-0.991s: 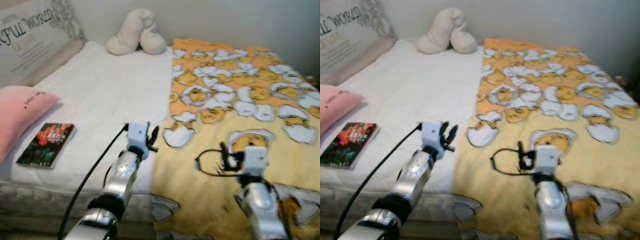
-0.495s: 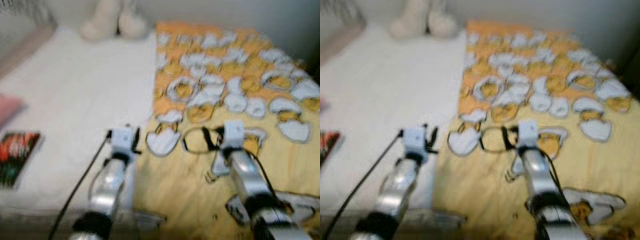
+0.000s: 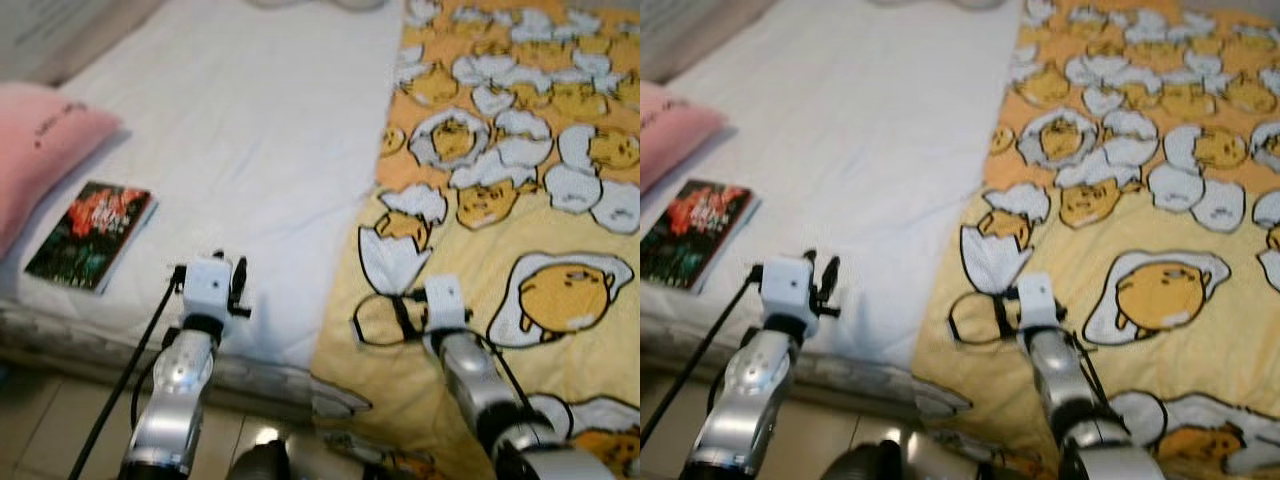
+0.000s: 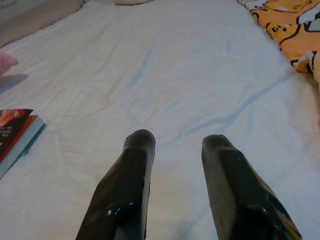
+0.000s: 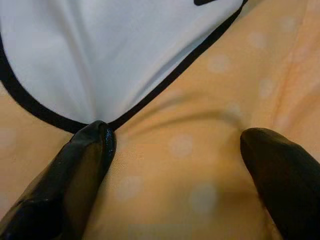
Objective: Clean up the room
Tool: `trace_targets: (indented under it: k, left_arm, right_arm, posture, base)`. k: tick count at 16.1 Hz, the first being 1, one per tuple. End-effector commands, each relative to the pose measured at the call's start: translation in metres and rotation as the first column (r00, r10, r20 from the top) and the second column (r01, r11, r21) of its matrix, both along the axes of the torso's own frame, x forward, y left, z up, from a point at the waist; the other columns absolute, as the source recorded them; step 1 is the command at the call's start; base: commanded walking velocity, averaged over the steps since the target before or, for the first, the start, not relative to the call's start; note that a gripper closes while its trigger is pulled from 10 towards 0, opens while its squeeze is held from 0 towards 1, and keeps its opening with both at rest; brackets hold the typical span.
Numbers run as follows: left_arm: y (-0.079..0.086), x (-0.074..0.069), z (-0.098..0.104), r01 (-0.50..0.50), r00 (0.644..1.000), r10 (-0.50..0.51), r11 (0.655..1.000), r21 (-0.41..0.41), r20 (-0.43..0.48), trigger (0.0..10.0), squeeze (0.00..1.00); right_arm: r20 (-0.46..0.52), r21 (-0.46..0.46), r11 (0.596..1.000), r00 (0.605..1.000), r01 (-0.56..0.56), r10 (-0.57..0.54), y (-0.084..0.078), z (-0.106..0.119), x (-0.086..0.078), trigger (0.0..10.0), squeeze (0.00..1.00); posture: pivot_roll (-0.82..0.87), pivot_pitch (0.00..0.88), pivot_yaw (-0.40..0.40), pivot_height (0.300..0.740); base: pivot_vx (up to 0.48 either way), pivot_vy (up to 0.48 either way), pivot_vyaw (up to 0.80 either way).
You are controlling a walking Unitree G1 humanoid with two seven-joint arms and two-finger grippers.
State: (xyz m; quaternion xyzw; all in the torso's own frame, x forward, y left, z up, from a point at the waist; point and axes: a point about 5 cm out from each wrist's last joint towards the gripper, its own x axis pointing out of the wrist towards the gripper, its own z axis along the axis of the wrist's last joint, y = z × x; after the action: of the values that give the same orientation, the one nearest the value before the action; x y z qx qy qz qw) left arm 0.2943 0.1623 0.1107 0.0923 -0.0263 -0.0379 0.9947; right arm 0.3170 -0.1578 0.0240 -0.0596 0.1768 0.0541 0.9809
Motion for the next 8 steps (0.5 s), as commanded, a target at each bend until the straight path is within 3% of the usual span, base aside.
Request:
trace_targets:
  k: [1, 4, 5, 7, 8]
  left_arm:
    - [-0.001, -0.002, 0.000, 0.018, 1.000, -0.018, 1.000, 0.019, -0.014, 10.0, 0.00]
    - [0.008, -0.002, -0.001, -0.007, 1.000, 0.008, 0.999, 0.032, -0.029, 10.0, 0.00]
    - [0.013, 0.000, -0.004, -0.034, 0.998, 0.036, 0.999, 0.030, -0.051, 10.0, 0.00]
    - [0.014, 0.002, -0.005, -0.039, 0.998, 0.041, 0.999, 0.033, -0.058, 10.0, 0.00]
    - [0.012, 0.005, -0.004, -0.036, 0.998, 0.038, 0.999, 0.038, -0.047, 10.0, 0.00]
  right_arm:
    - [-0.169, 0.046, 0.999, 0.985, -0.012, 0.019, 0.004, -0.041, -0.039, 10.0, 0.00]
    - [-0.154, 0.084, 0.995, 0.986, -0.051, 0.064, 0.021, -0.063, -0.079, 10.0, 0.00]
    - [-0.072, 0.099, 0.991, 0.993, -0.085, 0.093, 0.030, -0.059, -0.097, 10.0, 0.00]
    - [-0.025, 0.112, 0.989, 0.995, -0.096, 0.099, 0.032, -0.050, -0.099, 10.0, 0.00]
    - [0.051, 0.110, 0.990, 0.995, -0.092, 0.087, 0.029, -0.033, -0.099, 10.0, 0.00]
  posture:
    - [0.29, 0.321, -0.013, 0.740]
    - [0.25, 0.305, -0.027, 0.740]
    - [0.23, 0.290, -0.027, 0.740]
    - [0.21, 0.269, -0.030, 0.740]
    - [0.20, 0.246, -0.033, 0.740]
  base:
    - [0.000, 0.000, 0.00]
    - [0.000, 0.000, 0.00]
    - [0.000, 0.000, 0.00]
    - [0.000, 0.000, 0.00]
    - [0.000, 0.000, 0.00]
